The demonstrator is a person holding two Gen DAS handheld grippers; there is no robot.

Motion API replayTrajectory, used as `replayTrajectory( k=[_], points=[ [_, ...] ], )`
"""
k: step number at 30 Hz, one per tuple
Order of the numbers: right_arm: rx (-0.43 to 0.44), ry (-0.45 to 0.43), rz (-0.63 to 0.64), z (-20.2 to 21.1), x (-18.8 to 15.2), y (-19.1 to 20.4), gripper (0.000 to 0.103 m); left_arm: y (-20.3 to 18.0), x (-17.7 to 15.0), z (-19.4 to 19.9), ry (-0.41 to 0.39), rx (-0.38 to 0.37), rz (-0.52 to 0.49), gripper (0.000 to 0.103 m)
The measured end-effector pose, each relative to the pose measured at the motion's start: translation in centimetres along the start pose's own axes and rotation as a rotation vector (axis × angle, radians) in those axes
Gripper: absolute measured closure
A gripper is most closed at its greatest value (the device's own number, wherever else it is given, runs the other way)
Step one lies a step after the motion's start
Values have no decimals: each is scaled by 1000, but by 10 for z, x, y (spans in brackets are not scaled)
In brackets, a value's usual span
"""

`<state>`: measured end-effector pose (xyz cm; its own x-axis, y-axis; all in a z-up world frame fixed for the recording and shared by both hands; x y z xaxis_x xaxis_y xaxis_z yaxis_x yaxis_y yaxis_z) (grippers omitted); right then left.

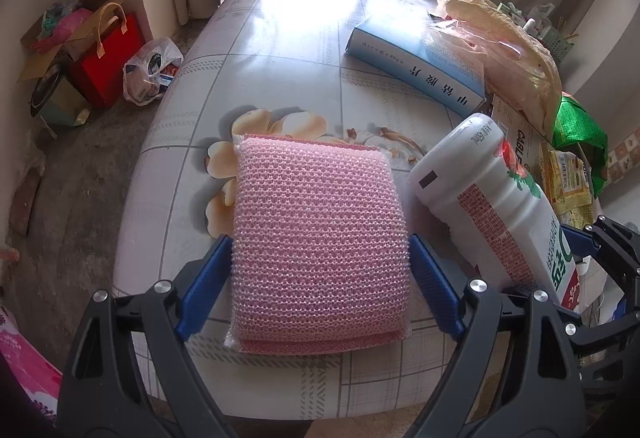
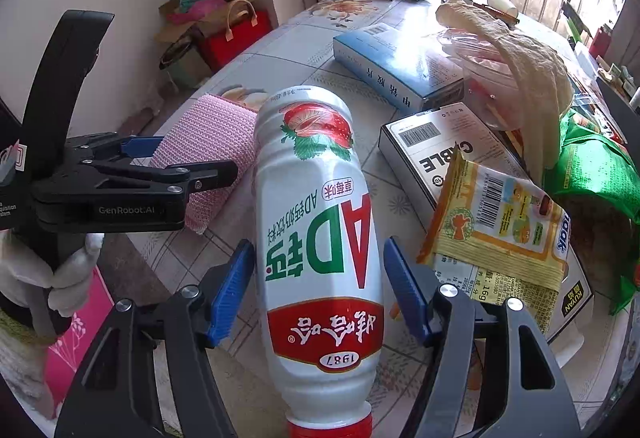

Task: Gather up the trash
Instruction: 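Close left gripper on the pink sponge while right gripper grasps the white bottle, then carry sponge and bottle to the blue wastebasket and open both grippers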

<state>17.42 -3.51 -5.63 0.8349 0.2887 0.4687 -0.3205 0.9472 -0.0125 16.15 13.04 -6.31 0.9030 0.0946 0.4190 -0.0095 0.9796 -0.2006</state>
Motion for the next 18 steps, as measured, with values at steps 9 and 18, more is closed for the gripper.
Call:
replayTrajectory(
  k=[9,18],
  points=[
    [93,-25,-48,4,5,-2,45,14,-1,16,-49,-11,35,29],
    [240,-276,-130,89,-9,-20,45,-10,6,105,-203,-121,53,30]
  ],
)
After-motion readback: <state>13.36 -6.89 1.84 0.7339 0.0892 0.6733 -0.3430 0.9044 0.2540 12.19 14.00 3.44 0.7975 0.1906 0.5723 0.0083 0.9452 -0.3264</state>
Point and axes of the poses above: each gripper's, at about its wrist camera, not at the fingertips, and z roughly against the way its jaws point, y to its left, x to its top, the point moved 1 cm from there along -z, roughly the way its jaws point, and after that the axes turned 8 degrees about z, right-handed, at the moved point
